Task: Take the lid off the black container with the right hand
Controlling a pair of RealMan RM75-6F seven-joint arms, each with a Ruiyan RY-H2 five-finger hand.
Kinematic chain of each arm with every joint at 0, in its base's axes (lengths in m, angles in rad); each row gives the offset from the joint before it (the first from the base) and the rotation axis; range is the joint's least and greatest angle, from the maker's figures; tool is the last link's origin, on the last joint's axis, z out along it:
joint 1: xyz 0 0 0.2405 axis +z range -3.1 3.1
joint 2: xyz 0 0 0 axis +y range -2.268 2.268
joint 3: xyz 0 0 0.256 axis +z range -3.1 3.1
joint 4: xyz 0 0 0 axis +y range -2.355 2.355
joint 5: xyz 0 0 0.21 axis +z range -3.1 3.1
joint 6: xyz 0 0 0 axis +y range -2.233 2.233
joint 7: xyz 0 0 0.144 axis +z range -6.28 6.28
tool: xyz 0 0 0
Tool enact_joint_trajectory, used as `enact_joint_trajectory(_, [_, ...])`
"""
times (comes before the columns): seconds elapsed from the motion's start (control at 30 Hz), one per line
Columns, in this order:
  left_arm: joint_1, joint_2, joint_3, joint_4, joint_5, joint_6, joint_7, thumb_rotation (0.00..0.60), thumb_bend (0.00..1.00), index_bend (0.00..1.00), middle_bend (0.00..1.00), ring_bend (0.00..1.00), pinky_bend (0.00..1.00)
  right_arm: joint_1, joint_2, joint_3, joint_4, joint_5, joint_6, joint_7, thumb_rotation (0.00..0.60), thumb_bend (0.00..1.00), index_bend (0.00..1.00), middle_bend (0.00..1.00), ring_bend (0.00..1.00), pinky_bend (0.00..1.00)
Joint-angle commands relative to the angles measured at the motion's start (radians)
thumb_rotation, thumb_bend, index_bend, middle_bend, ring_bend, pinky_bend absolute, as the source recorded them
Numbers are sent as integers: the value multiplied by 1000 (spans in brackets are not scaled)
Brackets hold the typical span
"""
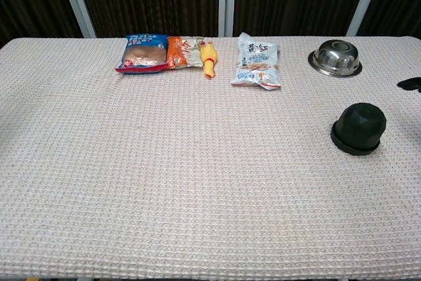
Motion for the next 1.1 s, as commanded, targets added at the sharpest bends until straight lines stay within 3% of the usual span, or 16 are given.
enact_joint_trajectory(0.03, [-1, 0, 3, 2, -2, -8, 0, 600, 86, 151, 82, 0, 168, 18, -26, 9, 22, 6, -16, 8, 600, 44, 0, 45, 0, 0])
enact_joint_trajectory(1.1, [2, -5, 8, 29, -7, -12, -20, 600, 86, 151, 83, 0, 169, 105, -145, 34, 110, 72, -118, 21, 600, 71, 0, 98, 0, 0])
